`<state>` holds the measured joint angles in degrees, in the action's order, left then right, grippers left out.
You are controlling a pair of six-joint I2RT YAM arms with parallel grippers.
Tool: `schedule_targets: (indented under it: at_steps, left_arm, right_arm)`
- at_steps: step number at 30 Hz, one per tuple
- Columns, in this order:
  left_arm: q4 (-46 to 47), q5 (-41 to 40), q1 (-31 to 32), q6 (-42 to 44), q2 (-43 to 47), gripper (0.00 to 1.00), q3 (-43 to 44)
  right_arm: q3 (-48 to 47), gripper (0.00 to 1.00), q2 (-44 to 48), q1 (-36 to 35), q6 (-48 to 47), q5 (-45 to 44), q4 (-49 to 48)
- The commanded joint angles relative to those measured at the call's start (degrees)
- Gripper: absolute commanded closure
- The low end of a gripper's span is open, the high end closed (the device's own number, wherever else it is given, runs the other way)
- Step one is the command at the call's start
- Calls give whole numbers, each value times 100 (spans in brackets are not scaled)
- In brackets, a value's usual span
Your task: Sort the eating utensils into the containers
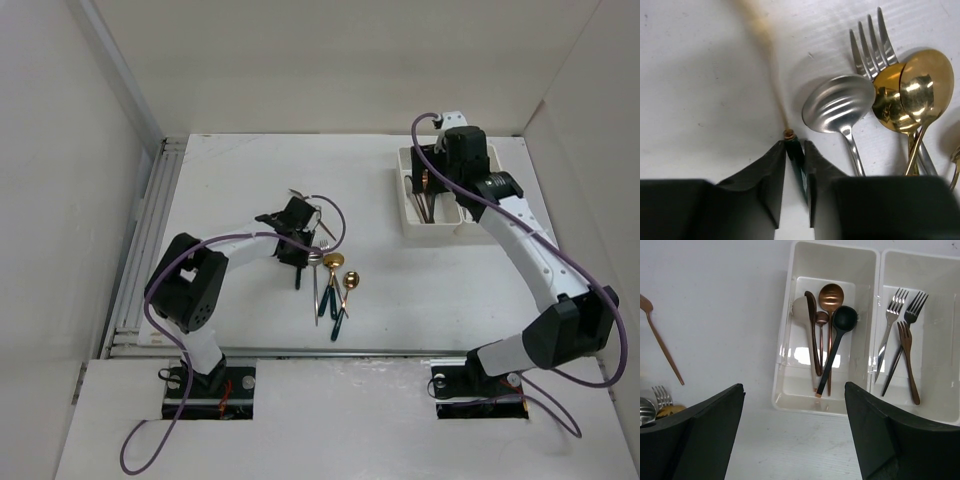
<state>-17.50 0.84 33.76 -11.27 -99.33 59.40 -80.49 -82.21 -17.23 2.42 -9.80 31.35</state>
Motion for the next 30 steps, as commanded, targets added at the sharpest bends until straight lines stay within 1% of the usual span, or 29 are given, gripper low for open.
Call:
schedule_targets:
  at_steps: [1,3,6,10,12,13,14,15,16,17,18,19,20,21,22,23,24,25,27,30]
  left_arm:
    - [-175,-102,-70,-200,-315,84,-121]
    - [-237,-102,-167,-253,-315,100,-174]
    - [-350,-269,-396,-315,-315,100,-174]
    - [-482,-505,-738,-367,-122,100,273]
    - [-483,-436,-957,-272,167,100,730]
    - [-483,-436,-1011,-184,299,100,923]
    - [-274,-288,-1012,96,439,100,1125]
    - [-107,-191,-1012,290,745,100,1510]
    - [95,-50,-1012,483,914,100,1679]
    - [350,134,-1012,650,1107,100,1802]
    - [935,623,-1012,878,1500,100,1882]
    - [1272,906,-1012,881,1722,100,1883]
    - [1640,1205,-1012,881,1950,100,1787]
    - [2410,1660,-1012,776,2187,100,1629]
    - [2792,1865,-1012,514,2633,100,1236]
    - [3126,2041,-1012,372,2821,100,1041]
    - [3408,2173,-1012,249,2979,100,882]
    - [3768,2392,-959,135,3207,100,689]
    - [3850,2561,-881,-173,3271,100,687]
    - [3999,2903,-880,-419,3393,100,687]
  right_arm:
    - [-20,14,232,36,66,-154,2]
    - [-20,14,293,36,66,-154,55]
    - [-72,14,294,36,5,-154,55]
    - [-274,14,242,-411,-328,-250,108]
    - [-274,14,241,-639,-496,257,-76]
    - [-274,14,293,-693,-662,547,-329]
    - [-274,12,294,-746,-724,889,-471]
    - [-274,12,294,-842,-725,1562,-611]
    - [-274,0,294,-930,-777,1778,-891]
    - [-274,0,294,-1070,-778,1850,-999]
    - [-274,0,215,-1254,-882,1694,-1061]
    - [-379,0,215,-1656,-961,1597,-1157]
    - [-380,0,136,-1817,-1014,1596,-1262]
    - [-380,0,136,-1906,-1015,1709,-1455]
    - [-223,0,283,-1906,-737,2267,-2092]
    - [-82,0,285,-1906,-734,2498,-2455]
    - [58,0,442,-1906,-368,2692,-2841]
    - [181,0,495,-1906,-208,3112,-3193]
    - [262,0,496,-1906,126,3387,-3861]
    - [314,0,496,-1968,434,3538,-4451]
